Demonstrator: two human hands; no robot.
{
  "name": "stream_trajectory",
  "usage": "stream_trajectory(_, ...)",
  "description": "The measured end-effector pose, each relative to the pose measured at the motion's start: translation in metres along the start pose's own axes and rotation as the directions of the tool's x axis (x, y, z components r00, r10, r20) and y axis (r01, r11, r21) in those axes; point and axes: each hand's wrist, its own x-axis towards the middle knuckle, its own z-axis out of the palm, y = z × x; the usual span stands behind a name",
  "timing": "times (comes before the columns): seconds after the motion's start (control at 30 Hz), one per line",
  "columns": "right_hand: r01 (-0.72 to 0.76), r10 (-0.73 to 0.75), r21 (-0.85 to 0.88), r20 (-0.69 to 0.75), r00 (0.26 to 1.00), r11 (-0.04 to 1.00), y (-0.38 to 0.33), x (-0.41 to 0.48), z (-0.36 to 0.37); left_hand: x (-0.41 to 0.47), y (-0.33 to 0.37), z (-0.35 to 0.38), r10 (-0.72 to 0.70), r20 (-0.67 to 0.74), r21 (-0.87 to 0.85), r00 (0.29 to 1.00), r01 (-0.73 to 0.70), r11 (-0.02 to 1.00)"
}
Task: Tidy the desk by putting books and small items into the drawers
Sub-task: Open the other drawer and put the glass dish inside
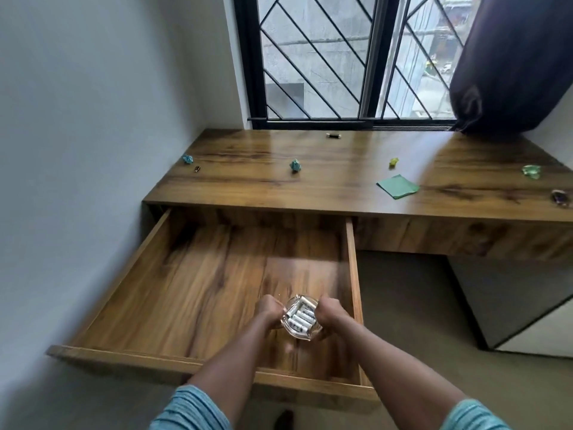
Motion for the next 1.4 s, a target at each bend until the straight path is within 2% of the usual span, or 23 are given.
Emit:
stream_trajectory(0.07,0.001,-0.002,-0.061,-0.016,1.0,0.998,0.005,0.0,0.009,-0.005,-0.003,0.003,0.003,0.007,0.047,1.0,-0.003,0.999)
stream_trajectory(0.2,-0.03,0.028,-0.055,-0.033,0.999,0.998,0.015,0.0,0.021,-0.008,-0.012,0.01,0.021,-0.007,0.148,1.0,-0.019,0.989)
stream_trajectory(0.53,-0.067,0.068,0.017,-0.061,0.996,0.998,0.021,-0.006,0.029,-0.007,-0.019,0.026,0.01,-0.036,0.174,0.999,-0.004,0.985)
stream_trajectory(0.67,-0.084,0.083,0.003,-0.094,0.992,0.996,0.018,-0.015,0.023,-0.015,-0.012,0.03,-0.011,-0.09,0.202,0.996,0.029,0.979)
stream_trajectory(0.77,-0.069,0.064,-0.024,-0.156,0.986,0.997,0.014,-0.025,0.015,-0.031,0.01,0.035,0.04,-0.18,0.26,0.983,0.008,0.966)
stream_trajectory(0.83,0.0,-0.003,-0.012,-0.212,0.977,1.0,0.011,-0.032,0.006,-0.039,0.028,0.043,0.114,-0.218,0.257,0.969,-0.056,0.965)
stream_trajectory(0.97,0.085,-0.075,0.011,-0.37,0.926,0.996,0.015,-0.043,-0.024,-0.056,0.06,0.063,0.247,-0.185,0.247,0.951,-0.198,0.949)
stream_trajectory(1.2,0.119,-0.031,0.13,-0.54,0.841,0.984,0.049,-0.038,-0.101,-0.064,0.132,0.105,0.474,-0.099,0.278,0.875,-0.433,0.857)
stream_trajectory(1.4,0.016,0.081,0.151,-0.614,0.785,0.988,0.105,-0.006,-0.166,-0.044,0.205,0.163,0.552,-0.047,0.246,0.832,-0.526,0.814)
